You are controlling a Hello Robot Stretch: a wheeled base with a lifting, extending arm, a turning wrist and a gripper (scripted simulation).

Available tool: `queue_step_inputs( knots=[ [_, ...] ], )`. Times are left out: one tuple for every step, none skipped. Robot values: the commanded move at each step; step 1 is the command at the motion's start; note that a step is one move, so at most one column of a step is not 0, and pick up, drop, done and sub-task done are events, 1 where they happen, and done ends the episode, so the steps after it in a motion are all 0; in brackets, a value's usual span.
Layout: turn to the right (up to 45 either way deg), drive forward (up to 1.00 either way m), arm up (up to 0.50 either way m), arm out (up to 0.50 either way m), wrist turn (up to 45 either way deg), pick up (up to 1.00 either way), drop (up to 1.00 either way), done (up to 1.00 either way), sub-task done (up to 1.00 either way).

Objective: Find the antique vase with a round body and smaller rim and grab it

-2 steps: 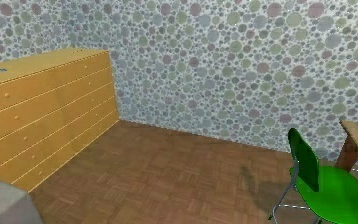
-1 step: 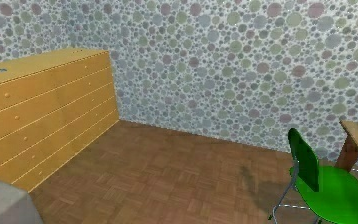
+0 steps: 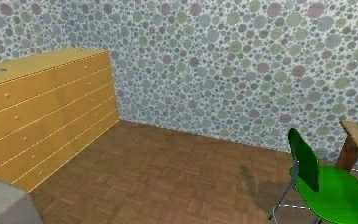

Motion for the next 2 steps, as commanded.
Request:
queue_step_inputs(
  knots=[
    [0.0, 0.00, 0.00, 0.00, 12.0, 0.00, 0.00, 0.00, 0.00],
    [0.0, 0.00, -0.16, 0.00, 0.0, 0.00, 0.00, 0.00, 0.00]
  ],
)
